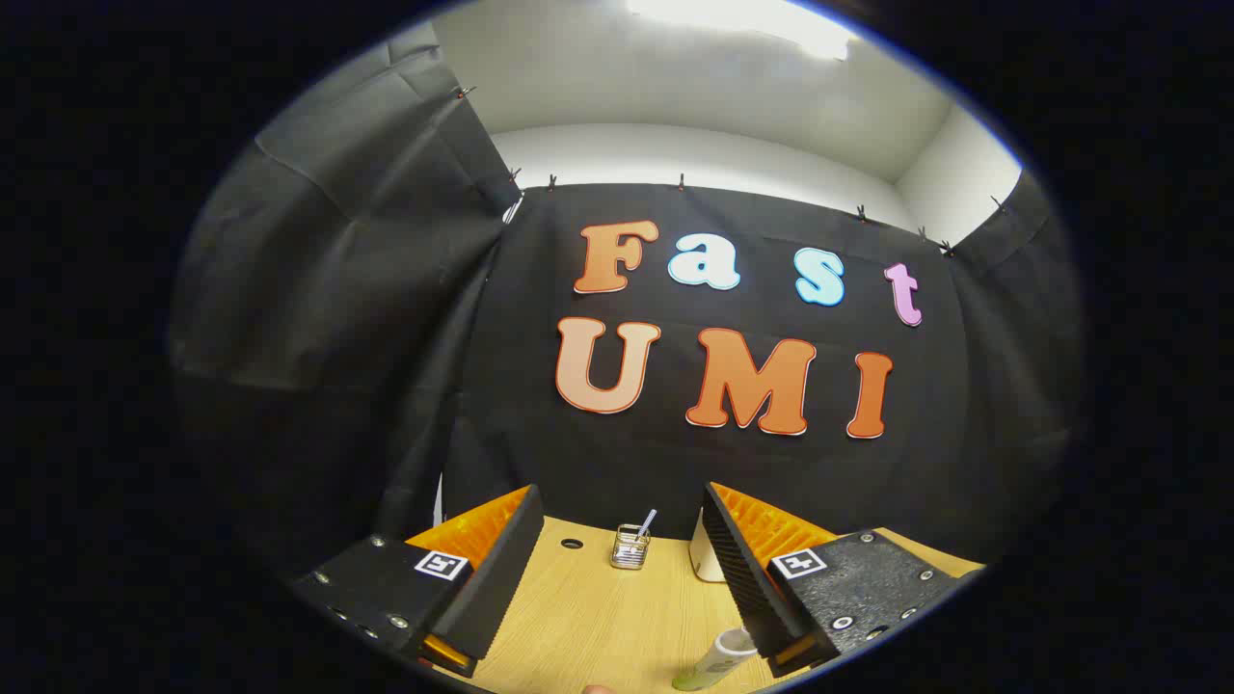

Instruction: Take the bottle from table, then pour the juice into the cup, finally place the bottle on the coaster

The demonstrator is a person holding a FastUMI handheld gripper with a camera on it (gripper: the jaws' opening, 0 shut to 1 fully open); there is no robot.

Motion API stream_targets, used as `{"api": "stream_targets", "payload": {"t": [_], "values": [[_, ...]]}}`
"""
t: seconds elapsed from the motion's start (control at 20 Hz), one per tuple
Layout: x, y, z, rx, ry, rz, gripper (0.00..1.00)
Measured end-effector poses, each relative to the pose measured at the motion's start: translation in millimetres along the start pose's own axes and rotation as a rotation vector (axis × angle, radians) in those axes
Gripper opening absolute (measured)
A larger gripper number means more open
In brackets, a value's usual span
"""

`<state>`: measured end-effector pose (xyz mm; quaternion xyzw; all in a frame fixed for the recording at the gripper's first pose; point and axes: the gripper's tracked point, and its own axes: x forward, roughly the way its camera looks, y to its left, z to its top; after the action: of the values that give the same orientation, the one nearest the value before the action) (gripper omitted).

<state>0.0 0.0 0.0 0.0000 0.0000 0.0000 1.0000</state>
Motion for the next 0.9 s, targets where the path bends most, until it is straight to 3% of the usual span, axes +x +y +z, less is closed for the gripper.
{"api": "stream_targets", "payload": {"t": [0.25,0.9], "values": [[-3.7,7.4,-12.7,0.038,0.050,0.037,0.98],[-28.6,-25.6,-22.2,0.072,0.077,0.005,0.98]]}}
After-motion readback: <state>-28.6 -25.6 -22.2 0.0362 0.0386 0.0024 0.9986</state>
